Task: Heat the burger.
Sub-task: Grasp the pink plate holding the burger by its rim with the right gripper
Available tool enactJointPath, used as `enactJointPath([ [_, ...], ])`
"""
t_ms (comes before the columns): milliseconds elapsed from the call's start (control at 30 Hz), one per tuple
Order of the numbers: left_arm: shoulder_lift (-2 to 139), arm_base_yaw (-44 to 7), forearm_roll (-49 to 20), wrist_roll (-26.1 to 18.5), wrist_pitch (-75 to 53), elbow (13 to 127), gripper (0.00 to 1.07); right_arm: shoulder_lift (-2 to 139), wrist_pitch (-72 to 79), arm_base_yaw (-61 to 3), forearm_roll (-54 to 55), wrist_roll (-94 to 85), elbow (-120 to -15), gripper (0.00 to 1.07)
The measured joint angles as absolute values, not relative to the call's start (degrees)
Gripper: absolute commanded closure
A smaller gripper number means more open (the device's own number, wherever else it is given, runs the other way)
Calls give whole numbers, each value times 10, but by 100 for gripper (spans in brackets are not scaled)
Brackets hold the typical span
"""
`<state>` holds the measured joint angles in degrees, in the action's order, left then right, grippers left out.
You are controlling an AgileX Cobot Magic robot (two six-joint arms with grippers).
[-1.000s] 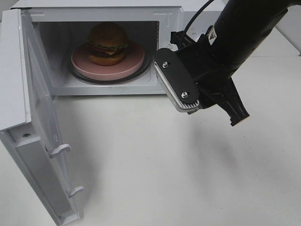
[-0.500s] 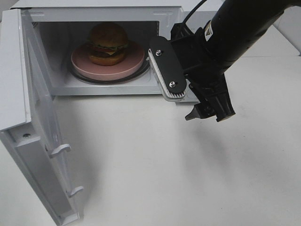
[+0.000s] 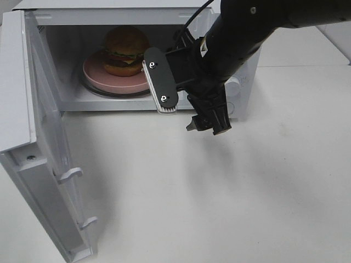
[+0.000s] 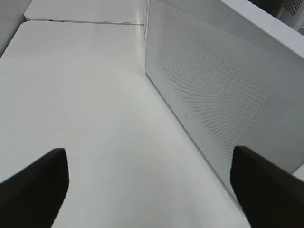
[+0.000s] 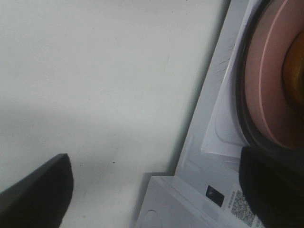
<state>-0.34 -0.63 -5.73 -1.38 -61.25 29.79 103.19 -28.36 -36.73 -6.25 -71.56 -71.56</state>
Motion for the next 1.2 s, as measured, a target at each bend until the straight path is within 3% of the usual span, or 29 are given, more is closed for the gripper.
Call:
enactJointPath([
  [1200,-3,-6,-53,-14,-612,298,22,1279,-319,-386,-73,-680,-1014,22],
])
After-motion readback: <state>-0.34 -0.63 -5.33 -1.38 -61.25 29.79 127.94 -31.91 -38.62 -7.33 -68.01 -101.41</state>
